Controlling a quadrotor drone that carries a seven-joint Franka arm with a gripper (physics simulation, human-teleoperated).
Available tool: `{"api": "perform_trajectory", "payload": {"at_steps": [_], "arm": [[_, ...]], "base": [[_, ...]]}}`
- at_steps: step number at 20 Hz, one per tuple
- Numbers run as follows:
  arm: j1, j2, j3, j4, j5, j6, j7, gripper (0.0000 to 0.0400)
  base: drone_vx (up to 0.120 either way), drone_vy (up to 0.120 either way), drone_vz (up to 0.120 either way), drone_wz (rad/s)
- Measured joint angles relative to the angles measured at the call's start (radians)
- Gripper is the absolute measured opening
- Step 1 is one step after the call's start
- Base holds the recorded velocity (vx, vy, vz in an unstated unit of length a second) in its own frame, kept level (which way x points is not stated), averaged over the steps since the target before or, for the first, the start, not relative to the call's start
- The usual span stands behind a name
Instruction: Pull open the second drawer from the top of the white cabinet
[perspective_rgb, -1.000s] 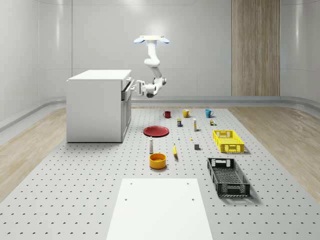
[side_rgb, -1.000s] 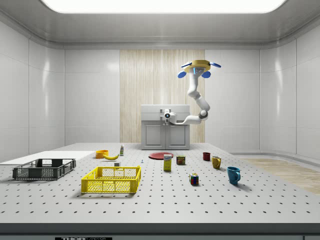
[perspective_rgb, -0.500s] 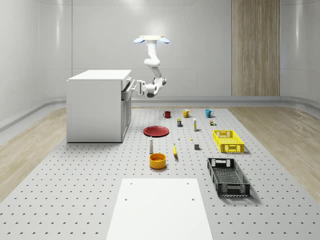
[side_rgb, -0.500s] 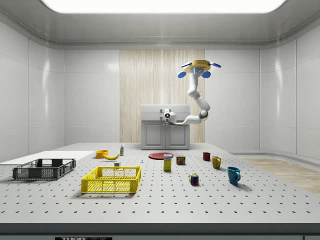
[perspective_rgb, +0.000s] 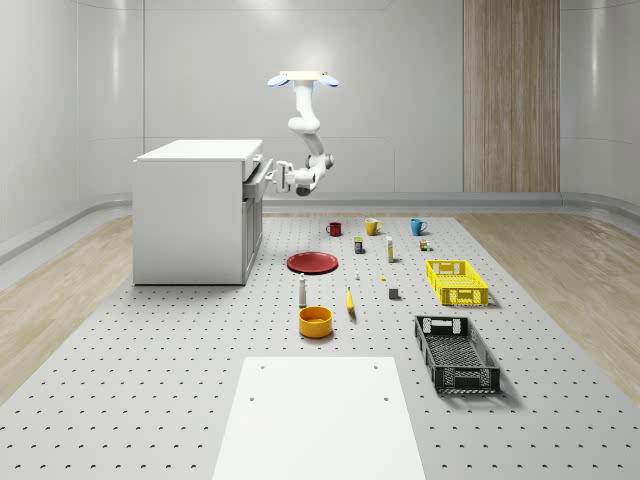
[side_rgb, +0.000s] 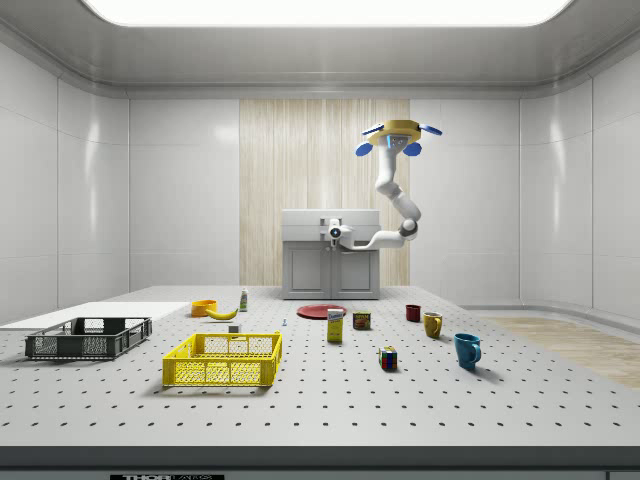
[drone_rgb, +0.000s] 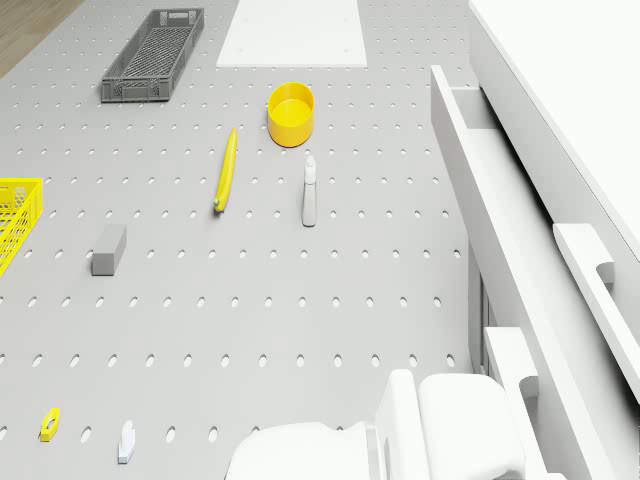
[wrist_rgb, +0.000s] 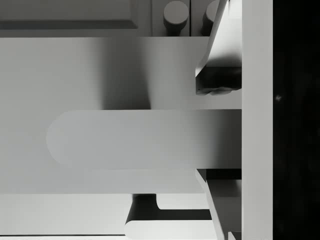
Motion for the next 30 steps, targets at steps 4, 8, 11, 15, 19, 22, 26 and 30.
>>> {"api": "perform_trajectory", "payload": {"at_steps": [4, 8, 11, 15, 19, 22, 26, 30], "arm": [[-0.001, -0.005, -0.032, -0.007, -0.012, -0.022, -0.032, 0.0158], [-0.007, -0.015, -0.068, -0.008, -0.035, -0.052, -0.043, 0.0140], [-0.012, -0.023, -0.098, -0.006, -0.058, -0.077, -0.039, 0.0134], [-0.013, -0.030, -0.128, -0.002, -0.081, -0.097, -0.026, 0.0130], [-0.008, -0.035, -0.146, 0.001, -0.095, -0.105, -0.032, 0.0127], [-0.004, -0.041, -0.165, 0.005, -0.112, -0.115, -0.019, 0.0130], [0.035, -0.093, -0.194, 0.033, -0.208, -0.101, 0.089, 0.0252], [0.053, -0.094, -0.231, 0.025, -0.208, -0.102, 0.041, 0.0179]], "base": [[0.000, 0.000, 0.000, 0.000], [0.000, 0.000, 0.000, 0.000], [0.000, 0.000, 0.000, 0.000], [0.000, 0.000, 0.000, 0.000], [0.000, 0.000, 0.000, 0.000], [0.000, 0.000, 0.000, 0.000], [0.000, 0.000, 0.000, 0.000], [0.000, 0.000, 0.000, 0.000]]}}
